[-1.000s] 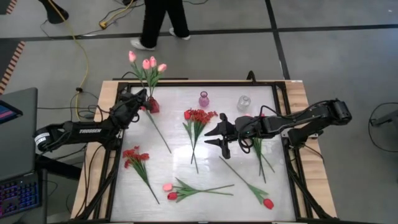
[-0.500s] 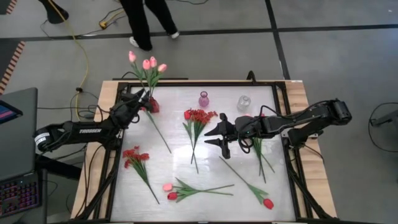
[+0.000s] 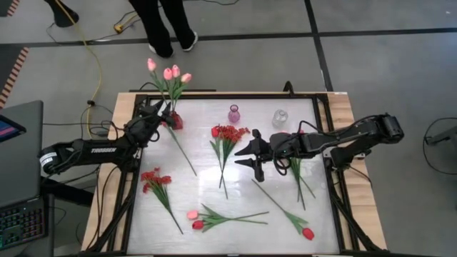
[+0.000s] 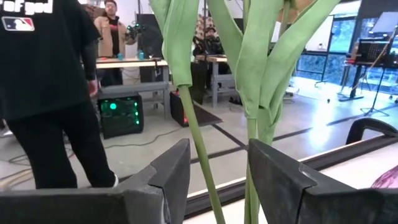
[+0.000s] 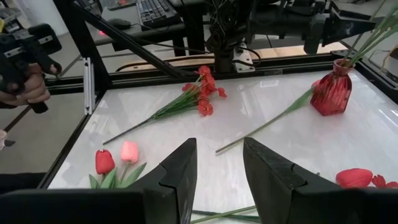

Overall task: Sort flowers into vase by color
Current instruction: Put the pink tulip into the red vase

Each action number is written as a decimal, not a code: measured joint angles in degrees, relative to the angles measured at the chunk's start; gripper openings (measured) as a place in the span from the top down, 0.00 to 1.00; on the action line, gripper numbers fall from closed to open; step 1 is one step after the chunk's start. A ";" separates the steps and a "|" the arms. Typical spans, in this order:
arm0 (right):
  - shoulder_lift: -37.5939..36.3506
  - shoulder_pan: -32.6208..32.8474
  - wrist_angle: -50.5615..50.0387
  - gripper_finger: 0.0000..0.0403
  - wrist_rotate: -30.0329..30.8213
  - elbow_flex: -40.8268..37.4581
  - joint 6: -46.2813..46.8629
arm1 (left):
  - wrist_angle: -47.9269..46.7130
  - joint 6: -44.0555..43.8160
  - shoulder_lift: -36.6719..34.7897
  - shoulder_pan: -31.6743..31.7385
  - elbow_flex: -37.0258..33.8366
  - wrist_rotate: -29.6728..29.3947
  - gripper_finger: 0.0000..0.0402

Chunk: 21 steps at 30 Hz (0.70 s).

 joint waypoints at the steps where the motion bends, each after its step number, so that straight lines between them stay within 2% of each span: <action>1: 0.00 0.00 -0.02 0.60 0.02 0.00 -0.01 | 0.00 0.00 0.00 0.00 0.00 -0.02 0.66; 5: 0.00 -0.04 0.00 0.60 0.07 0.00 -0.01 | 0.00 0.01 0.00 0.00 0.00 -1.89 0.77; 10: 0.00 -0.02 0.00 0.60 0.07 0.00 0.41 | -0.02 -0.35 0.00 0.00 0.00 -4.05 0.96; 21: 0.00 -0.02 -0.02 0.60 0.19 0.00 0.53 | 0.60 -0.48 -0.02 -2.38 0.04 -2.60 1.00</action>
